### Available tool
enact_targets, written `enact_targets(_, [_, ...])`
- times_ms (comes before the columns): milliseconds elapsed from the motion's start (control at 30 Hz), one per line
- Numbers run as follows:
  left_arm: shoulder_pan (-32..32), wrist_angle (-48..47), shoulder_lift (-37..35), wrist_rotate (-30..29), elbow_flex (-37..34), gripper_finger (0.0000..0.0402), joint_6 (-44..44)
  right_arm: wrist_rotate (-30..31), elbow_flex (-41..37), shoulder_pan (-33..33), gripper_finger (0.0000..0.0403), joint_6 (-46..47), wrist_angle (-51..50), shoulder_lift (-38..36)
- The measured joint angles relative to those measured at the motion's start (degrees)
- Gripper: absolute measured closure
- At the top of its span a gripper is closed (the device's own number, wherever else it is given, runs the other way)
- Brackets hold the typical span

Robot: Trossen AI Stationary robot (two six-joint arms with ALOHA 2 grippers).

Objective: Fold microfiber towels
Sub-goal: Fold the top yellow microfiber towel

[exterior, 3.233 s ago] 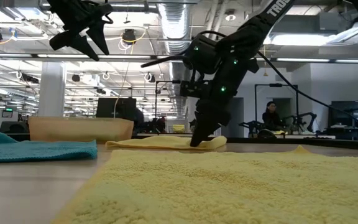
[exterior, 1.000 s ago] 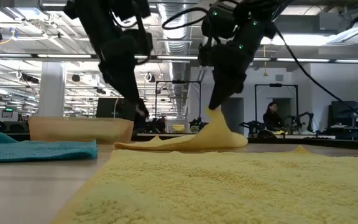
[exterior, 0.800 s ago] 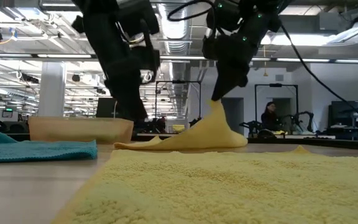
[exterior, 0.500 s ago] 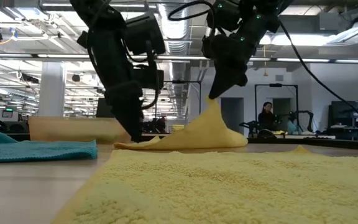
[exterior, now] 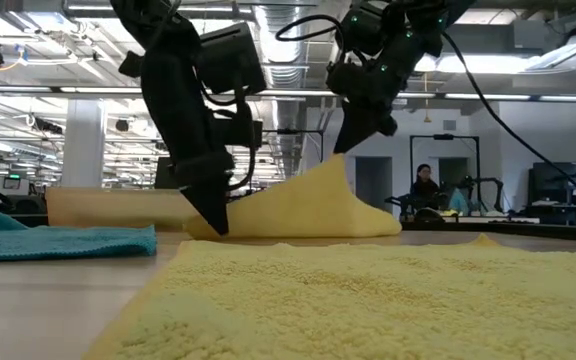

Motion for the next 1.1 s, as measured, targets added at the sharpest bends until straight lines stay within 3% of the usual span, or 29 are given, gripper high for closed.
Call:
enact_targets(300, [0.02, -4.92, -0.02, -1.41, 0.00, 0.0261, -6.39, -0.03, 0.04, -0.25, 0.0403, -0.14, -2.84, 0.02])
enact_targets(567, [0.07, -5.49, -0.12, 2.91, 0.00, 0.0388, -5.60, -0.02, 0.07, -0.28, 0.0399, -0.17, -4.24, -1.01])
enact_targets(900, [0.07, -14.43, -0.35, 8.56, 6.50, 0.0401, -6.00, -0.05, 0.08, 0.10, 0.0400, 0.32, -17.15, -7.41])
enact_targets(1100, [0.20, -21.24, -0.35, 7.91, 14.17, 0.0401, -3.28, 1.10, -0.35, 2.44, 0.0401, 1.39, -23.08, -7.89])
